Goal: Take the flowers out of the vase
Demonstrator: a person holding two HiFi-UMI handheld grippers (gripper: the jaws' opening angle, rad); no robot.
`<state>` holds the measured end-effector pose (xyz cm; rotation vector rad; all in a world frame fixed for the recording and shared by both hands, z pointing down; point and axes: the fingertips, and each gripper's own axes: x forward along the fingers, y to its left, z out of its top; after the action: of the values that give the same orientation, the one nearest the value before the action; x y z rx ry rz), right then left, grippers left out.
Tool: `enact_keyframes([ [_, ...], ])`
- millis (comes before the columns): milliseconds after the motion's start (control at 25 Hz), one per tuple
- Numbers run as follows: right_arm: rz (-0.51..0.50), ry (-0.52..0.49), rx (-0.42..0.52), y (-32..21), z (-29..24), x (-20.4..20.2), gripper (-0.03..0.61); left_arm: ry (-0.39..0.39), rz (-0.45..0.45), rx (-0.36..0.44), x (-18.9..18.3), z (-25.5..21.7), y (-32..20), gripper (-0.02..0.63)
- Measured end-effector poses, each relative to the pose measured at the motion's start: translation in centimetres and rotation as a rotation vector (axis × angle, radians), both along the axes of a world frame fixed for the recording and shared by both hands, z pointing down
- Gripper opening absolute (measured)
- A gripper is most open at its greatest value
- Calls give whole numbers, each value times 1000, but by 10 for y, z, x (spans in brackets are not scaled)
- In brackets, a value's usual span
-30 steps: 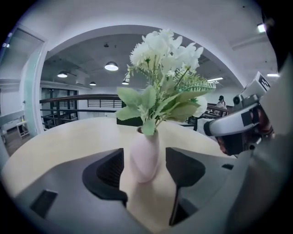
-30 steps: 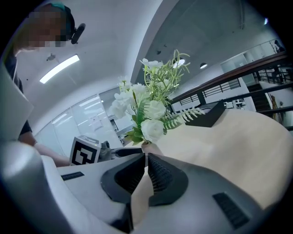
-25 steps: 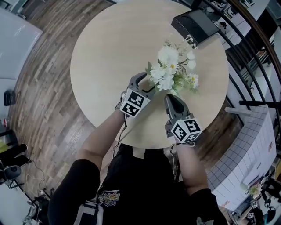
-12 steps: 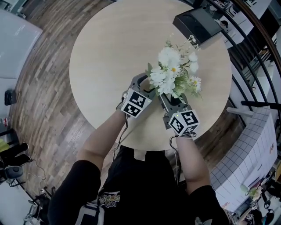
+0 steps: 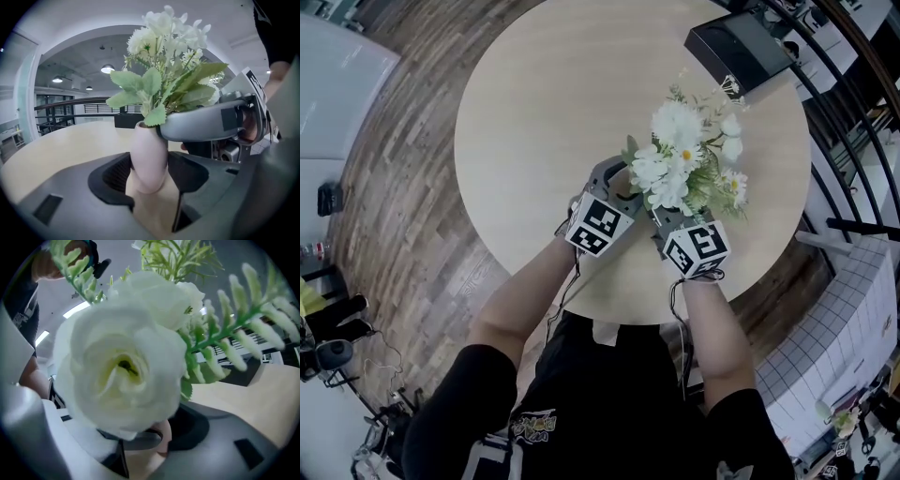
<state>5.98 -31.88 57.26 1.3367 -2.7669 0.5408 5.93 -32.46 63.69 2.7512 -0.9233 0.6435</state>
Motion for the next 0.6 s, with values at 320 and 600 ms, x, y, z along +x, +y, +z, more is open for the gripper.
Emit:
enact_keyframes([
  [320, -41, -14, 47, -8, -7, -8, 206, 10, 8, 14, 1, -4, 1, 255],
  [600, -69, -21, 89, -13, -18, -8, 149, 13, 8, 15, 2, -4, 1, 255],
])
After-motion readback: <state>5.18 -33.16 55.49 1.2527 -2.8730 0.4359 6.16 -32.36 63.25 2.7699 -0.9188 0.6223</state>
